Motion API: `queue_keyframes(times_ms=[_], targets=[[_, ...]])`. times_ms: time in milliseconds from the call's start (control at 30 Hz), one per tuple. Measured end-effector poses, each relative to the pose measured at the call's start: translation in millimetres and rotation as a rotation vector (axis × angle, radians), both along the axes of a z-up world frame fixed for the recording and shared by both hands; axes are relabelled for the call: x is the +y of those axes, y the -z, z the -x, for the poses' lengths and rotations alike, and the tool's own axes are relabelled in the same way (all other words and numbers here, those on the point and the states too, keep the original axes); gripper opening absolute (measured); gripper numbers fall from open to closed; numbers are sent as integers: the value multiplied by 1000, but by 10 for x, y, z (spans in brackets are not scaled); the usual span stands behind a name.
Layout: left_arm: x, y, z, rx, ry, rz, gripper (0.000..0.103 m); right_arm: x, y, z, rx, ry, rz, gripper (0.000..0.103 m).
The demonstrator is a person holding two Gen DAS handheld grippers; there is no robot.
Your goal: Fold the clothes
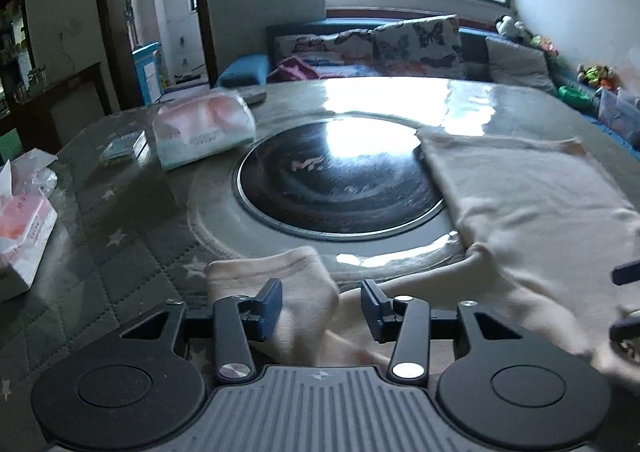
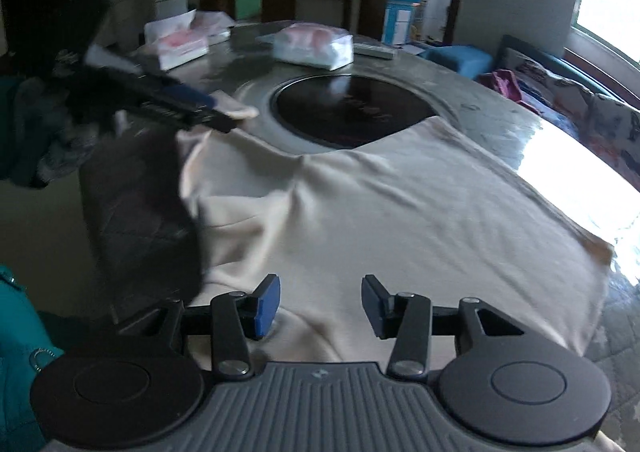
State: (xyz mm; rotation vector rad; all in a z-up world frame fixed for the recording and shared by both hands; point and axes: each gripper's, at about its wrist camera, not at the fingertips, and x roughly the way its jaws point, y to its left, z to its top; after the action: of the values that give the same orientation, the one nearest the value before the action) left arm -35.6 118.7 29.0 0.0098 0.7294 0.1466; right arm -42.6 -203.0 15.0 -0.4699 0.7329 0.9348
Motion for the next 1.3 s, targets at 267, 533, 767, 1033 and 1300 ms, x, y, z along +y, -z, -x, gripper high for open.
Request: queue_keyframes(times_ms=[267, 533, 767, 1033, 1300], targets=[[330, -48, 321, -92, -141, 53, 6, 6, 57, 13, 8, 2, 22, 51], [643, 40, 741, -97, -321, 168, 12, 6, 52, 19, 13, -9, 46, 51], [766, 60, 714, -99, -356, 250, 48, 51, 2, 14, 13, -22, 42, 51], [785, 97, 566, -118, -357, 220, 5, 221, -74, 54, -6, -74, 22, 49], [837, -240, 443, -241, -332, 180, 5, 522, -71, 122, -25, -180, 2, 45]])
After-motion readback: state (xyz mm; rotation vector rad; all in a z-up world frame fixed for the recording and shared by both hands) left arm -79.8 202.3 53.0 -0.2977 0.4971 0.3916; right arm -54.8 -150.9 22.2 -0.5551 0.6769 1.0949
